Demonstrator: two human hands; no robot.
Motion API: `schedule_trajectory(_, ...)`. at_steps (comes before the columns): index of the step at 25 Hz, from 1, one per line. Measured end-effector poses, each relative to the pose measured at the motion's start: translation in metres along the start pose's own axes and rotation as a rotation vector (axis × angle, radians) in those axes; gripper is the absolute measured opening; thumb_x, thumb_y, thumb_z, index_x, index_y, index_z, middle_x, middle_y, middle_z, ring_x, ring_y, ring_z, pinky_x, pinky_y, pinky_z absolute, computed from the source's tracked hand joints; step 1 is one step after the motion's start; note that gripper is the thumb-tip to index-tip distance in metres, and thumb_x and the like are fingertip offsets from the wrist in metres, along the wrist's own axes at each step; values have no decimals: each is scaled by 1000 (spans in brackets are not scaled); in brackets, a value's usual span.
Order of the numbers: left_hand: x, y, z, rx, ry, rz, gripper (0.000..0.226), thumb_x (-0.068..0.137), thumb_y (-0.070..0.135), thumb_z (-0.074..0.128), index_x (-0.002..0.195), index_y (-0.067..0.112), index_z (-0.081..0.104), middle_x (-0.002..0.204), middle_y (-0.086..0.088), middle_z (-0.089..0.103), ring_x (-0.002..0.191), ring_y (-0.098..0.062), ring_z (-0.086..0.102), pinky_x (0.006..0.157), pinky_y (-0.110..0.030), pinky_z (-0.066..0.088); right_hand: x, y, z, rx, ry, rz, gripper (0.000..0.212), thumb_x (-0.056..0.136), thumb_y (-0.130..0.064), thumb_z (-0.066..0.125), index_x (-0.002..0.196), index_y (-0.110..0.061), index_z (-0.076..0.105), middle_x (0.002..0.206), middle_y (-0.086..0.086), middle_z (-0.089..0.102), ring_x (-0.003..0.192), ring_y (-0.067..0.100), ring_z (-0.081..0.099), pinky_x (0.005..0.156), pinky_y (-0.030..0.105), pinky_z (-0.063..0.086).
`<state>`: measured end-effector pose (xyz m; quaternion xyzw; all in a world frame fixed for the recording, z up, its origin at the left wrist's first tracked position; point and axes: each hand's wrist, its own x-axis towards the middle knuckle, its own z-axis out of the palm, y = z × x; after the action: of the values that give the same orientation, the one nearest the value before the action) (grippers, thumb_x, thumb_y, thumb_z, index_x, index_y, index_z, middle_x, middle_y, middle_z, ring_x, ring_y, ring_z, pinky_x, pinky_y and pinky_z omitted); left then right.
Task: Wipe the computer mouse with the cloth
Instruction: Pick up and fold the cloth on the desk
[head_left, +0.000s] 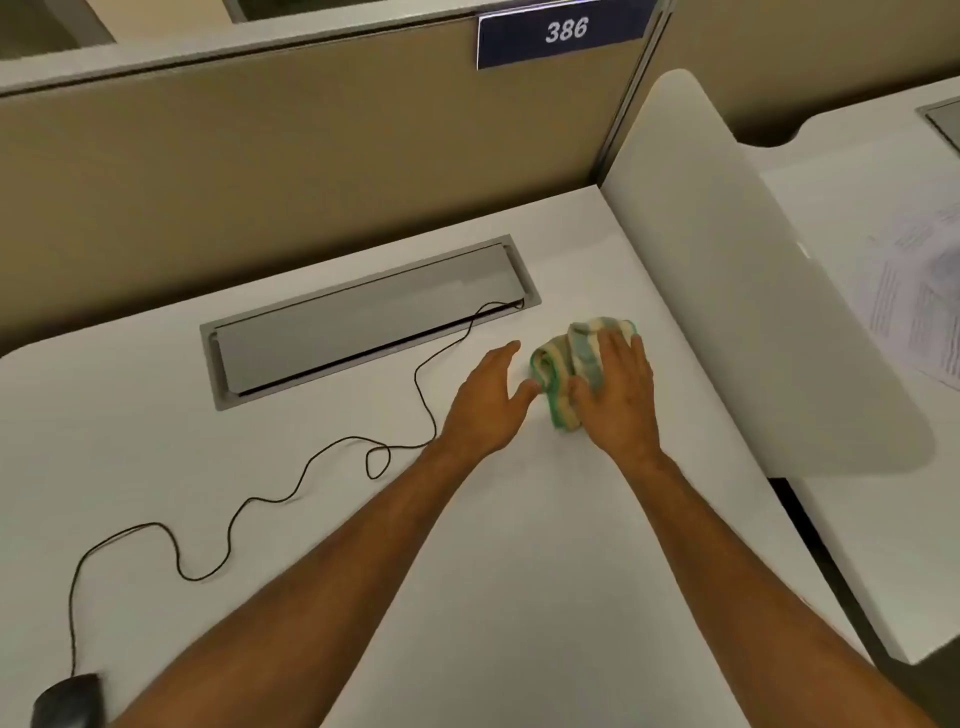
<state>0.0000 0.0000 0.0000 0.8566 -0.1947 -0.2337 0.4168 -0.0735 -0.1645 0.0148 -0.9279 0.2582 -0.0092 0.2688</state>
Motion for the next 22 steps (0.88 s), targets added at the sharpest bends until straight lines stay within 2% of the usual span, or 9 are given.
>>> schedule_trajectory(5, 57, 6, 40, -97, -104, -184, 65, 101, 34, 57, 156, 12, 33, 159, -9, 40, 144, -26, 40, 118, -39, 33, 24, 32, 25, -129, -156, 93, 87, 97, -47, 53, 158, -9, 5, 167, 16, 2, 153, 37, -2, 122, 52, 7)
schedule_trajectory(8, 71, 2, 54, -140, -147, -210, 56, 96, 29, 65, 146, 10, 47, 142, -12, 58, 127, -28, 56, 110, -42, 44, 24, 44, 41, -183, -213, 37, 79, 102, -38, 49, 157, -7, 2, 166, 18, -1, 152, 38, -4, 123, 53, 7)
schedule_trajectory(10, 68, 2, 61, -148, -184, -219, 41, 92, 27, 70, 128, 11, 60, 120, -9, 70, 105, -27, 66, 91, -38, 54, 23, 48, 42, -116, -183, 6, 65, 105, -24, 45, 156, -6, 9, 166, 18, 6, 153, 36, 2, 121, 55, 13)
schedule_trajectory(12, 59, 1, 62, -139, -158, -208, 28, 93, 23, 68, 119, 11, 65, 110, -8, 72, 96, -27, 68, 79, -34, 53, 20, 45, 35, 28, -128, 25, 53, 106, -16, 42, 155, -7, 25, 161, 19, 28, 148, 36, 26, 116, 54, 30)
schedule_trajectory(14, 47, 3, 51, -166, -106, -201, 19, 93, 17, 65, 111, 11, 68, 103, -7, 73, 91, -26, 67, 77, -35, 54, 14, 35, 23, 123, -5, 15, 40, 105, -12, 43, 144, -5, 47, 138, 21, 58, 122, 38, 57, 99, 48, 49)
schedule_trajectory(15, 39, 4, 42, -197, -85, -197, 15, 92, 14, 66, 106, 12, 67, 98, -6, 72, 88, -24, 67, 76, -35, 54, 8, 28, 18, 162, 56, 3, 33, 104, -10, 44, 135, -3, 56, 123, 21, 66, 107, 37, 64, 89, 44, 54)
schedule_trajectory(17, 21, 8, 19, -253, -56, -183, 14, 87, 8, 66, 99, 14, 64, 87, 0, 68, 80, -20, 63, 70, -32, 53, -6, 8, 8, 299, 111, 2, 25, 103, -6, 46, 122, -3, 62, 107, 16, 70, 92, 31, 67, 78, 37, 56)
schedule_trajectory(19, -3, 13, -6, -277, -33, -183, 18, 82, 3, 64, 96, 14, 62, 83, 3, 65, 76, -17, 61, 65, -28, 52, -22, -15, -2, 501, 109, 66, 23, 102, -8, 46, 115, -11, 64, 101, 6, 70, 89, 18, 66, 73, 26, 55)
schedule_trajectory(22, -47, 13, -45, -307, 45, -183, 24, 79, 0, 60, 94, 18, 64, 85, 6, 66, 77, -13, 62, 64, -25, 52, -45, -51, -16, 746, 116, 176, 24, 103, -17, 44, 103, -25, 67, 94, -5, 68, 81, 1, 63, 65, 20, 52)
